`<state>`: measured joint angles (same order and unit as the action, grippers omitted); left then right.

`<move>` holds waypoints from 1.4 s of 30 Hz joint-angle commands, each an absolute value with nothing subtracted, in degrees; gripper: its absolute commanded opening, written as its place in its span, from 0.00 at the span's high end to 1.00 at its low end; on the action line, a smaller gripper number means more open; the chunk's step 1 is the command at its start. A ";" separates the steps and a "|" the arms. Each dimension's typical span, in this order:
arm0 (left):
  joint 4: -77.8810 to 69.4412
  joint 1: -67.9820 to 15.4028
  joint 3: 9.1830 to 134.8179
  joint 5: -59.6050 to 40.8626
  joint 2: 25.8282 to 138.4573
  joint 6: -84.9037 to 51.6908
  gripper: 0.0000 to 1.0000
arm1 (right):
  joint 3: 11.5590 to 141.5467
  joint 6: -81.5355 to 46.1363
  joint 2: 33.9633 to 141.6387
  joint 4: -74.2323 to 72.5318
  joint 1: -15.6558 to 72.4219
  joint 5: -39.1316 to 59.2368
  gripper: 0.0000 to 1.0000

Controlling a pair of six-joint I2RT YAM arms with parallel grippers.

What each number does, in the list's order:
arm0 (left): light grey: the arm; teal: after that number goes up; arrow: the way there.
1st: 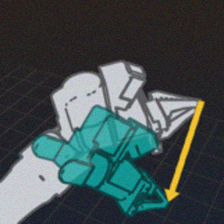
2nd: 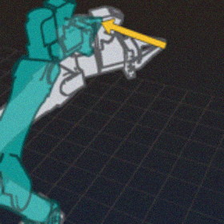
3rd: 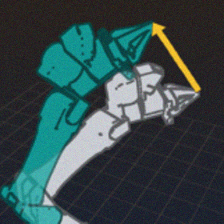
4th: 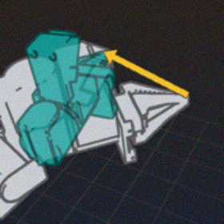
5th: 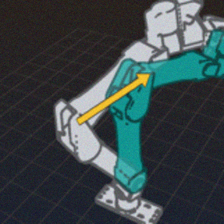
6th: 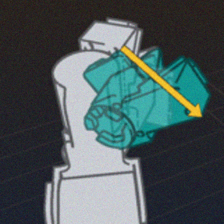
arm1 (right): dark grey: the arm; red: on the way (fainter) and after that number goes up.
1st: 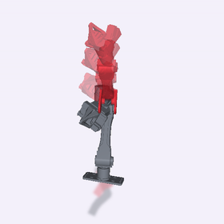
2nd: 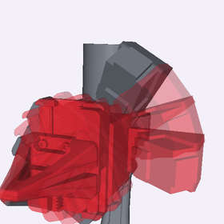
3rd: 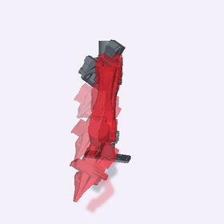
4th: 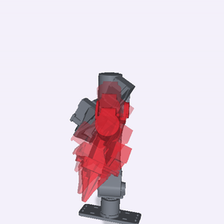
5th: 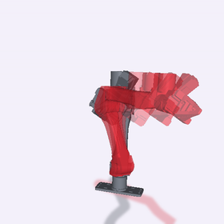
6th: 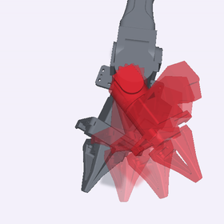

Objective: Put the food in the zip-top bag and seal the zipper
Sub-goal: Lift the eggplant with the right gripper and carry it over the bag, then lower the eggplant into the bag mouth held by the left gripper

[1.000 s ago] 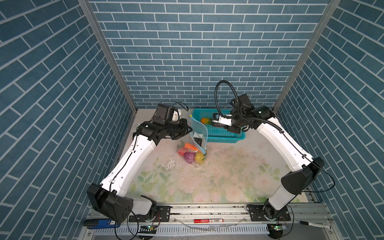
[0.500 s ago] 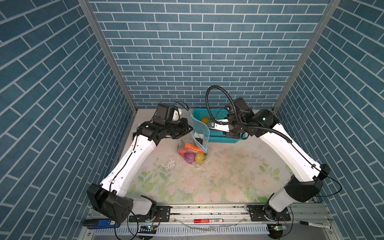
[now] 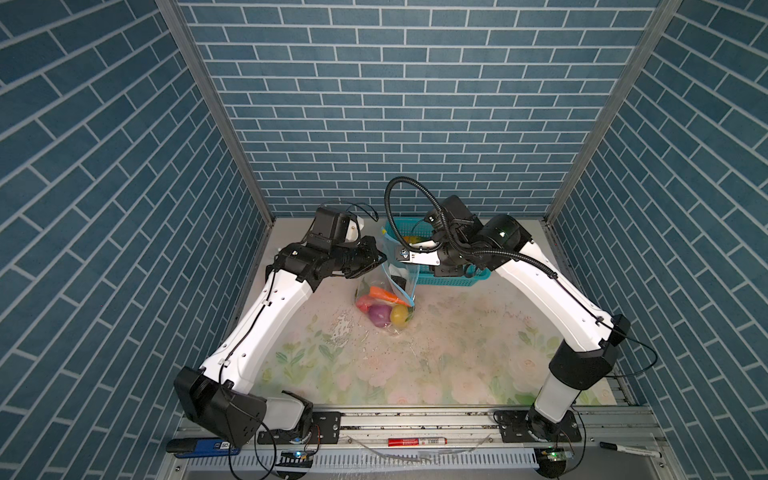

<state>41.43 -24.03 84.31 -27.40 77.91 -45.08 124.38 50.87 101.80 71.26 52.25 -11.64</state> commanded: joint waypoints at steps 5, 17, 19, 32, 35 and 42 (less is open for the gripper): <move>40.13 -24.41 85.08 -27.26 77.44 -44.91 1.00 | 126.83 57.83 105.04 75.56 53.57 -11.00 0.75; 40.11 -24.45 85.43 -27.30 77.67 -44.83 1.00 | 125.02 63.68 107.05 73.82 54.14 -14.19 0.73; 40.10 -24.58 85.43 -27.33 77.70 -44.82 1.00 | 125.05 64.18 107.38 73.66 54.23 -14.53 0.72; 40.30 -24.71 85.22 -27.25 77.71 -44.65 1.00 | 125.39 65.45 109.58 73.21 54.58 -15.91 0.65; 40.19 -24.72 85.17 -27.26 77.83 -44.65 1.00 | 125.51 65.50 109.86 73.19 54.58 -16.14 0.61; 40.19 -24.77 85.25 -27.32 77.91 -44.61 1.00 | 126.43 65.56 110.65 73.74 54.57 -16.66 0.53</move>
